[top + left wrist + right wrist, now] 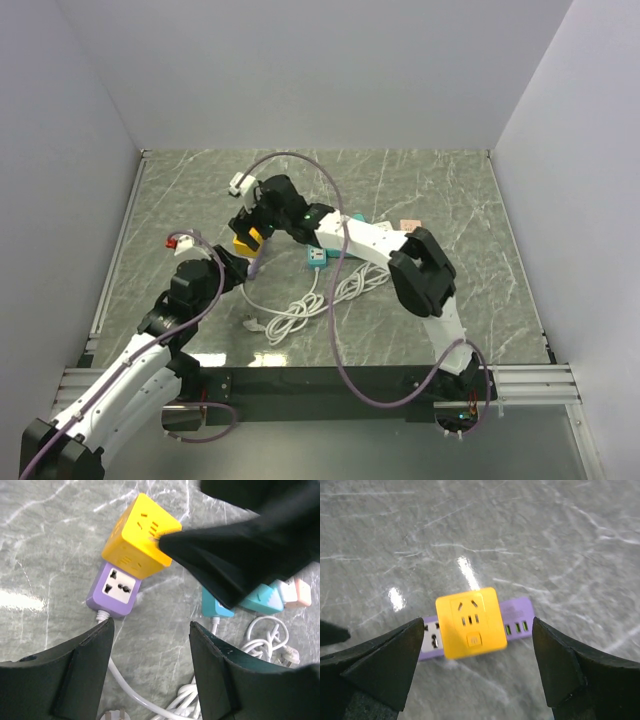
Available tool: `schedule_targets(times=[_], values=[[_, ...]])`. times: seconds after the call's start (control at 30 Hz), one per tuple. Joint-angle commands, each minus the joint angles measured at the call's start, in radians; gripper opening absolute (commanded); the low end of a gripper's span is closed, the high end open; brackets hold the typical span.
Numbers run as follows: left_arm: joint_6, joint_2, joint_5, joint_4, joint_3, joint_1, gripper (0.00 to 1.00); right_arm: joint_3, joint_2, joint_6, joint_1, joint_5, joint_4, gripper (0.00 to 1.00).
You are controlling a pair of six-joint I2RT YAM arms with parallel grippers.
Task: Insert the plug
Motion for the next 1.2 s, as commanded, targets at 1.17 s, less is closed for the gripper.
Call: schedule_targets(times=[1.17], values=[[0.143,0.601,0.158,0.439,0.302,-0.047,0.63,-0.926,-0.735,0.594,-0.639,0.542,0.098,0.99]])
